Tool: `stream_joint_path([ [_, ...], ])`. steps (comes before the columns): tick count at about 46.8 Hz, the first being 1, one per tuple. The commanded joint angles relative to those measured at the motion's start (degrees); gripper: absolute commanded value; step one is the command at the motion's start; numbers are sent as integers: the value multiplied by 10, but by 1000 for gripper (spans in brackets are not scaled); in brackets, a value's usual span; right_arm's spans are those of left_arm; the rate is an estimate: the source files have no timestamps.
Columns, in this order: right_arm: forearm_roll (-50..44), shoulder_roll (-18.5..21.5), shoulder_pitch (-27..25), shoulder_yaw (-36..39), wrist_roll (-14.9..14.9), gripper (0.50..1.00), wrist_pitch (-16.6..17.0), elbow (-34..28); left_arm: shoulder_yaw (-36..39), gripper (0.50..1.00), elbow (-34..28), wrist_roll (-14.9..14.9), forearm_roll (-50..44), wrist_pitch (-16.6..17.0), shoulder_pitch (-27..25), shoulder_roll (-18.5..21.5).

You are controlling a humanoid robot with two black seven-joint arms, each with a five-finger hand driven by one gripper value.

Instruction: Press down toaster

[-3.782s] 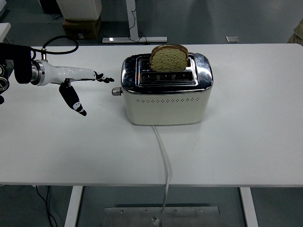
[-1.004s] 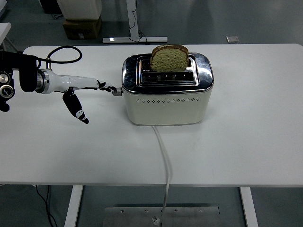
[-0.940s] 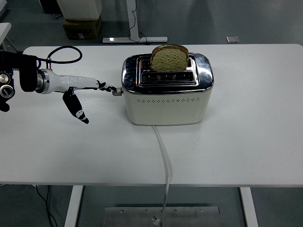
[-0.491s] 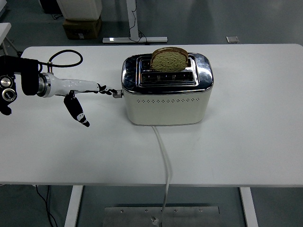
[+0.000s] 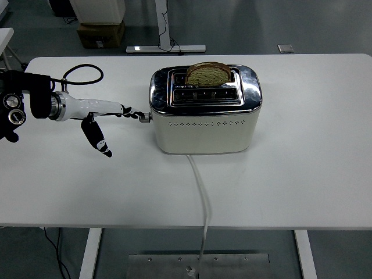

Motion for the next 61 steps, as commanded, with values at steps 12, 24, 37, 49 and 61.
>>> stream_joint_path([
  [12,0,0,0,0,0,998,0,0,0,1000,4,0,0,0,2,-8],
  [24,0,0,0,0,0,1000,0,0,0,1000,12,0,0,0,10,-13],
  [37,0,0,0,0,0,1000,0,0,1,1000,16,0,0,0,20,-16],
  [49,0,0,0,0,0,998,0,0,1,1000,32,0,1,0,26,-27],
  [61,0,0,0,0,0,1000,0,0,0,1000,37,0,0,0,33,-28],
])
